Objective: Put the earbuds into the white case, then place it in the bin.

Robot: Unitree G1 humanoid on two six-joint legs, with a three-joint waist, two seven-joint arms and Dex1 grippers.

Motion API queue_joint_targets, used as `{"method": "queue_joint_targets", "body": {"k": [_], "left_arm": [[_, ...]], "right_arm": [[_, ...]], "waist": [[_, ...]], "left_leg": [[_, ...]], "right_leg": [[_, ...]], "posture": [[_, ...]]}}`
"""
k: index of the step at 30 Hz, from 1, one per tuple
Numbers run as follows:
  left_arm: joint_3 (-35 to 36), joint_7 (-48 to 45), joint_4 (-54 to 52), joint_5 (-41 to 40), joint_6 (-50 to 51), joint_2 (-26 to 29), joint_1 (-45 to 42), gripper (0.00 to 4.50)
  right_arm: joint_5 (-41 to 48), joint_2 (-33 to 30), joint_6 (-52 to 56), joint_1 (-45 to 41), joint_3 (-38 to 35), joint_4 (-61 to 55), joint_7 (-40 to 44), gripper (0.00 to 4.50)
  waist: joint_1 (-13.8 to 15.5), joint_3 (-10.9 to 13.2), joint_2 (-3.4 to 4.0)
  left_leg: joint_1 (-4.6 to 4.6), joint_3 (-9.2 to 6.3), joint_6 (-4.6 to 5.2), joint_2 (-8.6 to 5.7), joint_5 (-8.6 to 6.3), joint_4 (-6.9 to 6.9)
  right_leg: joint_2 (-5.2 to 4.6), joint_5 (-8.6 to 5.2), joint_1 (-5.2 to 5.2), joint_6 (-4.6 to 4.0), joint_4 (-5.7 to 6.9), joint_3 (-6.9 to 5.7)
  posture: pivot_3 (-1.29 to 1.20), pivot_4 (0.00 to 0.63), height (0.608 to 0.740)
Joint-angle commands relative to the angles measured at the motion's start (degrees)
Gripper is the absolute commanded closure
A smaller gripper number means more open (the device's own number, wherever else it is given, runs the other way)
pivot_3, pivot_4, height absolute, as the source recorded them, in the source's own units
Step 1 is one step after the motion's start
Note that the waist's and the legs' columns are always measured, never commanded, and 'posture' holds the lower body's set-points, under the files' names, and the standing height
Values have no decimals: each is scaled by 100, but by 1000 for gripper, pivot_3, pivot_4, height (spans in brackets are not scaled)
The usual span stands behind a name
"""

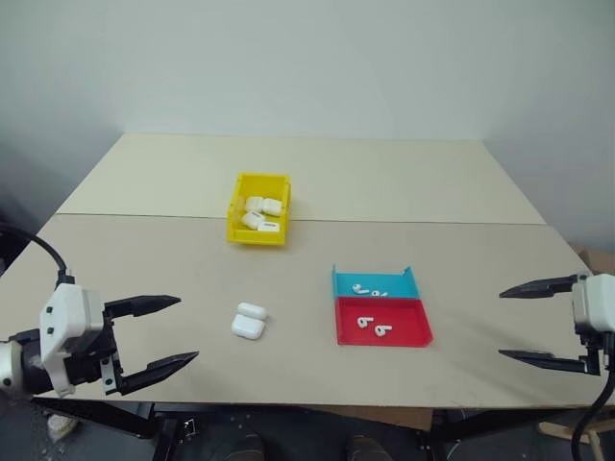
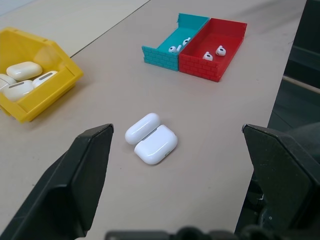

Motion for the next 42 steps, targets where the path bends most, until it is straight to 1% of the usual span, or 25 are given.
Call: {"method": "queue_joint_targets", "body": {"k": [1, 2, 4, 8, 11, 13, 15, 17, 19, 23, 25, 26, 27, 29, 30, 31, 33, 35, 39, 41, 42], "left_arm": [[128, -35, -67, 81, -118, 71, 25, 0], [115, 0, -86, 104, -97, 75, 29, 0], [44, 349, -138, 253, -22, 28, -70, 0], [70, 523, -238, 190, 95, 24, -87, 0], [29, 772, -378, 331, 103, 30, -106, 0], [-31, 1026, -507, 445, 197, 56, -144, 0], [-154, 1487, -748, 662, 416, 73, -215, 0], [-275, 2065, -1141, 702, 890, 86, -324, 0], [-470, 2744, -1676, 951, 1328, 38, -411, 0], [-755, 3341, -2351, 451, 2651, 310, -676, 0], [-1130, 3749, -2491, 314, 3537, 586, -1119, 0], [-1314, 3945, -2442, 30, 4255, 705, -1578, 0], [-1492, 4134, -2370, -211, 4960, 702, -2096, 0], [-1846, 4438, -2285, -438, 6139, 417, -3128, 0], [-1979, 4481, -2009, -822, 6534, 412, -3533, 0], [-2204, 4733, -1912, -919, 6751, 314, -3843, 0], [-2608, 5254, -1566, -1498, 6876, 339, -4304, 0], [-3047, 5755, -1503, -1914, 6876, 528, -4641, 0], [-3681, 7186, -939, -3131, 6876, 727, -5210, 0], [-3807, 7958, -527, -3973, 6876, 701, -5438, 0], [-4128, 8712, -305, -4907, 6406, 1027, -5523, 0]], "right_arm": [[36, -99, -57, -87, -76, -61, 18, 19], [36, -99, -59, -93, -75, -56, 16, 19], [38, -107, -53, -109, -73, -52, 13, 19], [31, -92, -56, -85, -91, -61, 16, 19], [33, -99, -52, -83, -98, -52, 26, 19], [41, -118, -38, -107, -93, -40, 29, 19], [40, -129, -28, -128, -79, -31, 18, 19], [39, -144, -8, -147, -78, -29, 5, 19], [58, -149, 31, -114, -147, -77, 35, 19], [100, -56, 163, 113, -328, -256, 77, 19], [33, 10, 170, 272, -334, -324, 38, 19], [-13, 33, 173, 342, -314, -355, 2, 19], [-38, 48, 176, 395, -296, -385, -29, 19], [-57, 61, 187, 451, -272, -418, -71, 19], [-48, 59, 209, 459, -261, -436, -90, 19], [-69, 45, 210, 452, -241, -421, -114, 19], [-118, 13, 227, 414, -196, -388, -176, 19], [-114, 4, 239, 412, -201, -388, -189, 19], [-180, 4, 206, 421, -187, -357, -187, 19], [-181, 15, 200, 417, -187, -351, -178, 19], [-184, 17, 201, 420, -188, -352, -177, 19]], "waist": [[0, 0, 0], [0, 0, 0], [1, 0, 0], [1, 0, 0], [1, 0, 0], [3, 0, 0], [5, 0, 0], [6, 0, -1], [7, 1, -1], [11, 0, -1], [24, 1, -2], [38, 1, -1], [53, 1, -2], [49, 1, -3], [31, 0, -5], [21, -1, -6], [-24, 0, -7], [-54, 2, -10], [-34, 3, -12], [-15, 3, -12], [-6, 5, -14]], "left_leg": [[0, 0, 0, 0, 0, 0], [0, 0, 0, 0, 0, 0], [0, 0, 0, 0, 0, 0], [0, 0, 0, 0, 0, 0], [-1, 0, 0, 0, 0, 0], [0, 0, 0, 0, 0, 0], [0, 0, 0, 0, 0, 0], [0, 0, 0, 0, 0, 0], [-1, -1, 0, 0, 0, 0], [-1, -2, 0, 0, 0, 0], [0, -4, 0, 0, 0, 0], [0, -6, 0, -1, 0, 0], [3, -7, 0, -3, 0, 2], [4, -9, 1, -4, 1, 5], [4, -10, 1, -5, 2, 7], [4, -10, 1, -6, 2, 8], [4, -12, 1, -7, 1, 8], [-1, -16, 1, -7, 1, 3], [-7, -21, 2, -9, -1, 2], [-7, -21, 2, -11, -1, 2], [-6, -21, 2, -11, -1, 3]], "right_leg": [[0, 0, 0, 0, 0, 0], [0, 0, 0, 0, 0, 0], [0, 0, 0, 0, 0, 0], [0, 0, 1, 0, 0, 0], [0, 0, 0, 0, 0, 0], [0, 0, 0, 0, 0, 0], [0, 1, 1, 0, 0, 0], [0, 1, 2, 1, 0, 1], [0, 2, 2, 2, 0, 1], [0, 2, 1, 2, 1, 1], [1, 2, 2, 3, 2, 0], [1, 2, 2, 3, 3, -1], [1, 2, 6, 4, 4, -1], [1, 3, 9, 11, 4, -3], [1, 3, 11, 15, 4, -2], [2, 5, 13, 16, 5, -1], [3, 8, 12, 12, 4, 2], [5, 7, 5, 12, 4, 4], [3, 7, 4, 11, 3, 2], [2, 7, 4, 11, 3, 3], [1, 7, 6, 11, 4, 2]], "posture": [[0, 150, 740], [0, 150, 740], [0, 150, 740], [0, 150, 740], [0, 150, 740], [0, 150, 740], [0, 150, 740], [0, 150, 740], [0, 150, 740], [0, 150, 740], [0, 150, 740], [0, 150, 740], [0, 150, 740], [0, 150, 740], [0, 150, 740], [0, 150, 740], [0, 150, 740], [0, 150, 740], [0, 150, 740], [0, 150, 740], [0, 150, 740]]}}
